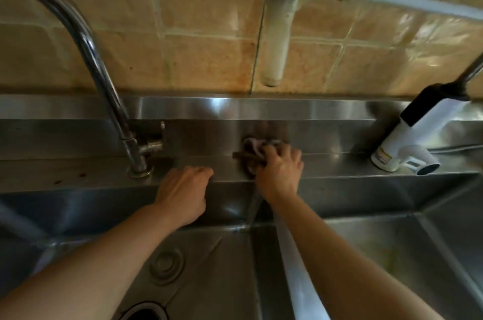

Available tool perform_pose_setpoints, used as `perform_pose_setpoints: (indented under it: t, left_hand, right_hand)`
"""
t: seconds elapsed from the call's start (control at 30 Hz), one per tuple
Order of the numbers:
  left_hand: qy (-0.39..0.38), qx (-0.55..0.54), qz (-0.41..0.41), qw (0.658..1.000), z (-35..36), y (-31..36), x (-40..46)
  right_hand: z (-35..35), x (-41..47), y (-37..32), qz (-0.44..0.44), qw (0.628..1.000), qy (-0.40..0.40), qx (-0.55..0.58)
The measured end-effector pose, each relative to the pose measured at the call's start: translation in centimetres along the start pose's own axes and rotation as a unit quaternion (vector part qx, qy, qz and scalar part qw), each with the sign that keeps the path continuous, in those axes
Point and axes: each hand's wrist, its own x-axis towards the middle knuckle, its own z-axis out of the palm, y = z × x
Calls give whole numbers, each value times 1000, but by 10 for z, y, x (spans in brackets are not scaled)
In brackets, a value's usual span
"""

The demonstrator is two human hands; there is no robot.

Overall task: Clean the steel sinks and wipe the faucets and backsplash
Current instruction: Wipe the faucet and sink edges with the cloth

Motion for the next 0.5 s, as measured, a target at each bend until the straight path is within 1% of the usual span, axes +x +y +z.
perform_pose_setpoints:
  t: [0.07,0.13,0.17,0.23,0.33,0.43,0.5]
  left_hand:
    - [0,7,9,1000,4,20,9]
    - [-6,10,-9,1000,5,33,14]
    - [-10,9,-26,1000,5,37,16]
    - [-15,13,-53,998,6,43,21]
    - [-28,35,-74,996,6,52,23]
    - [-37,54,-83,994,5,59,26]
    - [-50,51,-94,993,3,63,30]
  right_hand:
    - [11,-7,-2,-68,996,-48,-38]
    - [10,-1,10,-87,994,-53,-44]
    - [7,3,22,-81,994,-52,-46]
    - [-3,11,54,-45,996,-42,-63]
    - [-23,26,107,40,993,-29,-103]
    - [-45,39,153,117,987,-15,-107]
    - [-51,44,169,142,985,-11,-95]
